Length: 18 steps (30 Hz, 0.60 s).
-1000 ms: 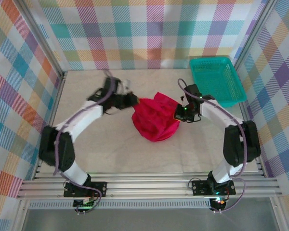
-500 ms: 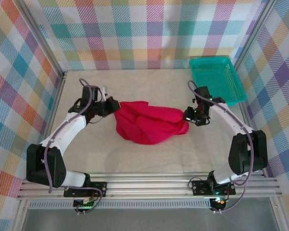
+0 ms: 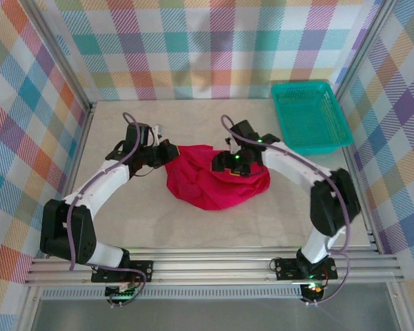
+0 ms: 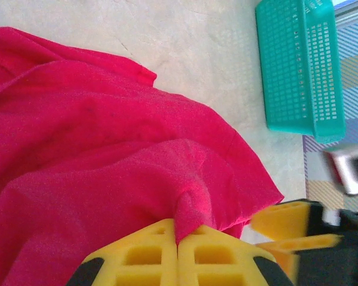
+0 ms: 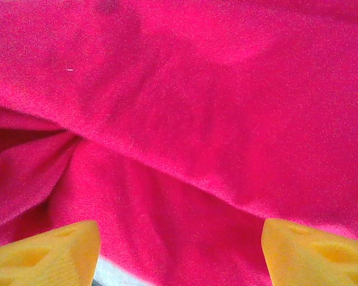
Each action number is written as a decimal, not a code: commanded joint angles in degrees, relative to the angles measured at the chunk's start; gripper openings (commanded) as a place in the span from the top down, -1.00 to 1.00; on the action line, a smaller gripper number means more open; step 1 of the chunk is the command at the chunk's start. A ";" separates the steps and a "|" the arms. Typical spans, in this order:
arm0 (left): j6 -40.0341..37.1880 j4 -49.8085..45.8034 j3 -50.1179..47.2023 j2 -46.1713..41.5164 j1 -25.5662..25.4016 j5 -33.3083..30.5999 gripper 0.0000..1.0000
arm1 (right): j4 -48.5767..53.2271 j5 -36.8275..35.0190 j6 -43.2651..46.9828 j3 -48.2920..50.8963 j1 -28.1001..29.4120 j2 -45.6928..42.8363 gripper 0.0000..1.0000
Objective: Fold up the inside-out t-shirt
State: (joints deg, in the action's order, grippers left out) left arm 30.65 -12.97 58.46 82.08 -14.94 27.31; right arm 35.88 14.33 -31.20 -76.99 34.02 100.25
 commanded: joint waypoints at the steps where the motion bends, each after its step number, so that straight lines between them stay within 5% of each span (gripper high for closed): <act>1: -0.43 0.06 2.18 0.36 -0.44 -0.85 1.00 | -3.18 3.15 -2.34 -3.99 2.25 2.91 -0.44; 11: -0.64 -0.33 2.97 1.47 -0.44 -0.88 1.00 | -7.67 5.40 -5.59 -4.27 4.12 10.93 -0.32; 17: -2.27 -2.42 4.30 1.98 -0.29 -1.91 1.00 | -3.37 2.16 -4.38 -6.11 3.80 9.53 0.94; 18: -2.96 -4.67 4.89 2.15 -0.11 -2.48 1.00 | -1.28 1.18 -3.60 -6.61 3.37 8.23 1.00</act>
State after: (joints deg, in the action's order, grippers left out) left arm 30.06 -14.00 60.40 83.66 -14.94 26.13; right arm 30.92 17.30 -35.83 -80.53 37.85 111.63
